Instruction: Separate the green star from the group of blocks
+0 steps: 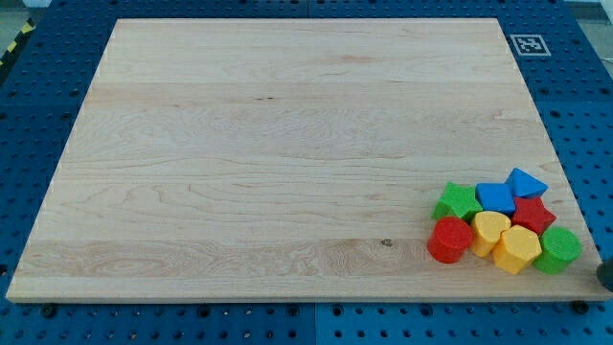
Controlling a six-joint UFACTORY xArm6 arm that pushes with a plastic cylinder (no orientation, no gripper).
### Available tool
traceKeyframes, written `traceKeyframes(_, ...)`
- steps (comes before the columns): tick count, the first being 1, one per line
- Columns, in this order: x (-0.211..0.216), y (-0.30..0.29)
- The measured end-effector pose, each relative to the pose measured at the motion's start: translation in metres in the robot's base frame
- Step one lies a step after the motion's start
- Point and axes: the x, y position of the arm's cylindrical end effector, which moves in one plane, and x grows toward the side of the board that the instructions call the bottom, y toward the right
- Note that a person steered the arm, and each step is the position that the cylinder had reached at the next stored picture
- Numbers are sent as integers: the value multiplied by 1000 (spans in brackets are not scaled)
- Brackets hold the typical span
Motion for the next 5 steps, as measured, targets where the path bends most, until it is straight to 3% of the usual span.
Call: traceKeyframes(5, -36, -48)
